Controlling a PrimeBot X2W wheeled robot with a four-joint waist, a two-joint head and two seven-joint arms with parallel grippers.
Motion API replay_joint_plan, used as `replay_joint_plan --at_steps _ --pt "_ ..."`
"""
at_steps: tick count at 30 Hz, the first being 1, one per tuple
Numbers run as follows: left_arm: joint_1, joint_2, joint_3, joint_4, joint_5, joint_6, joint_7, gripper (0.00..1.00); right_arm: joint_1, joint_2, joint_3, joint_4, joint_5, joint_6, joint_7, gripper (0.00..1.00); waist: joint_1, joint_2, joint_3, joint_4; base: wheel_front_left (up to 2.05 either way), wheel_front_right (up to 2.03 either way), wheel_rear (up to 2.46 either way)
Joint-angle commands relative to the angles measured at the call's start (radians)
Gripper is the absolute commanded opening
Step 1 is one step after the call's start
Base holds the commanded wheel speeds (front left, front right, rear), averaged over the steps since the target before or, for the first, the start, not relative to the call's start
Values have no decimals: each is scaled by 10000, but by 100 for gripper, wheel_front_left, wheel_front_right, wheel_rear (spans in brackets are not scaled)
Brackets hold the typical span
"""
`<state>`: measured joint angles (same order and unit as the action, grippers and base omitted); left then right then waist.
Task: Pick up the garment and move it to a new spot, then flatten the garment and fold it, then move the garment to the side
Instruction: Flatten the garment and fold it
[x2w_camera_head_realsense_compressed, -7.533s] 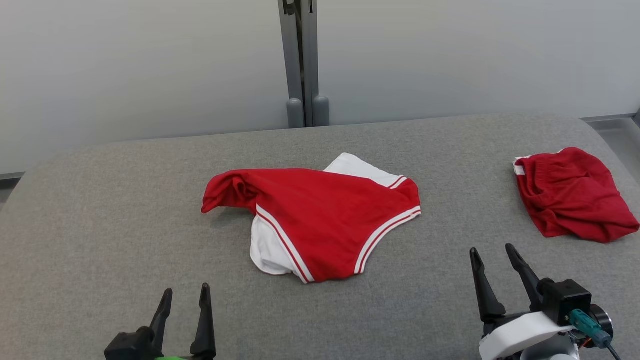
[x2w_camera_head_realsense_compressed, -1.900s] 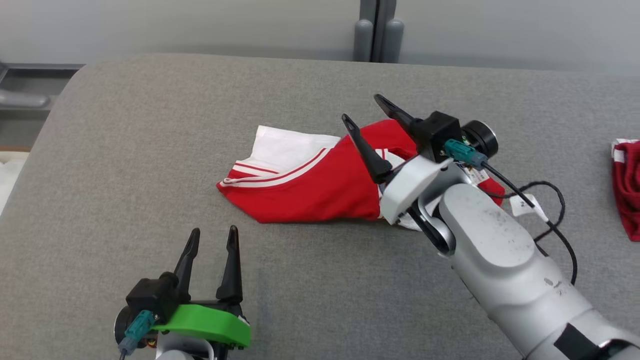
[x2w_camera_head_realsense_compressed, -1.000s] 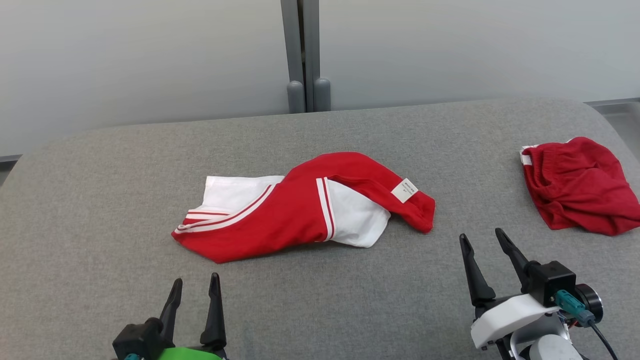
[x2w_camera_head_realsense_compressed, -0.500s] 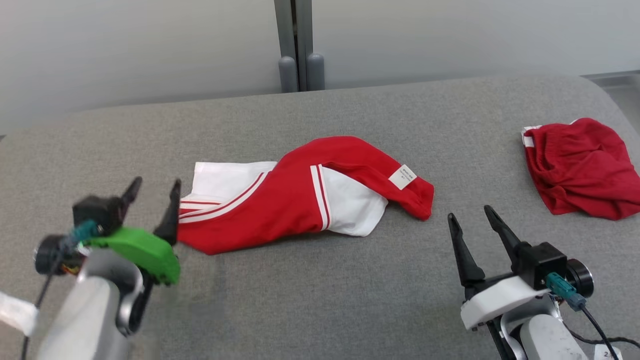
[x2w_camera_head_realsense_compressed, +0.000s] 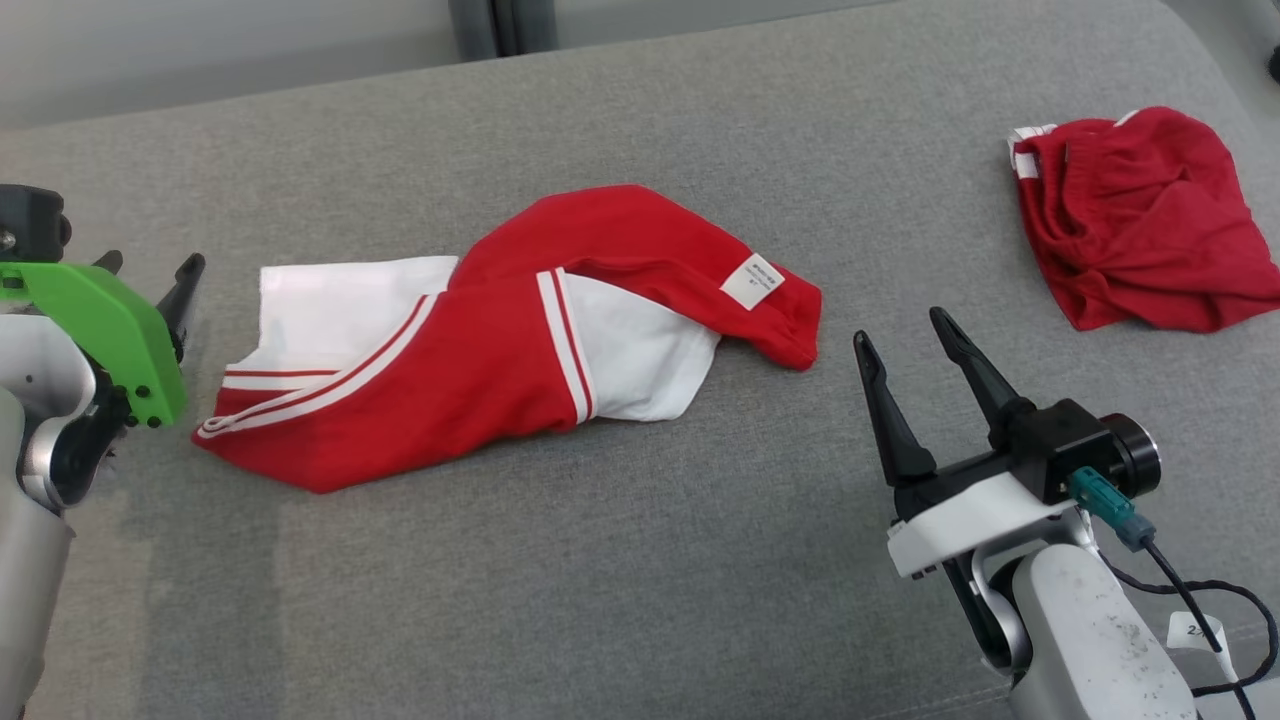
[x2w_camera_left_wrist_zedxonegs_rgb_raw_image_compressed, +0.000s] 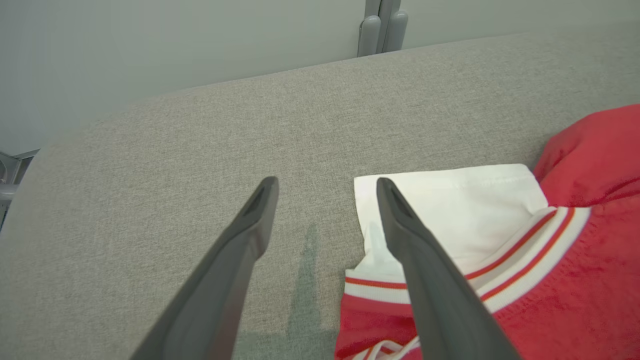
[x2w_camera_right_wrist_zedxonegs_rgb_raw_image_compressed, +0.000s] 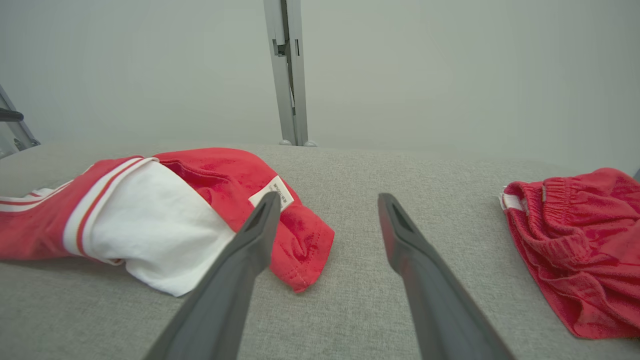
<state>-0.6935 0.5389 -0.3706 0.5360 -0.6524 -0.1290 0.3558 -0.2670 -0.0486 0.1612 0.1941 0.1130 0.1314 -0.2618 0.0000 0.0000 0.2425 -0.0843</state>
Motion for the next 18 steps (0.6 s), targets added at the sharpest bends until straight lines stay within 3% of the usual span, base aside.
replay_joint_plan --at_steps 1,18 --pt "-288 134 -17 157 -224 -24 73 100 -156 -36 -20 -84 -33 -16 -46 100 0 0 880 -797 0 0 0" --pt "-758 410 -858 1360 -1268 -26 357 100 -368 -34 -69 -235 -31 -16 -46 100 0 0 1438 -1201 0 0 0"
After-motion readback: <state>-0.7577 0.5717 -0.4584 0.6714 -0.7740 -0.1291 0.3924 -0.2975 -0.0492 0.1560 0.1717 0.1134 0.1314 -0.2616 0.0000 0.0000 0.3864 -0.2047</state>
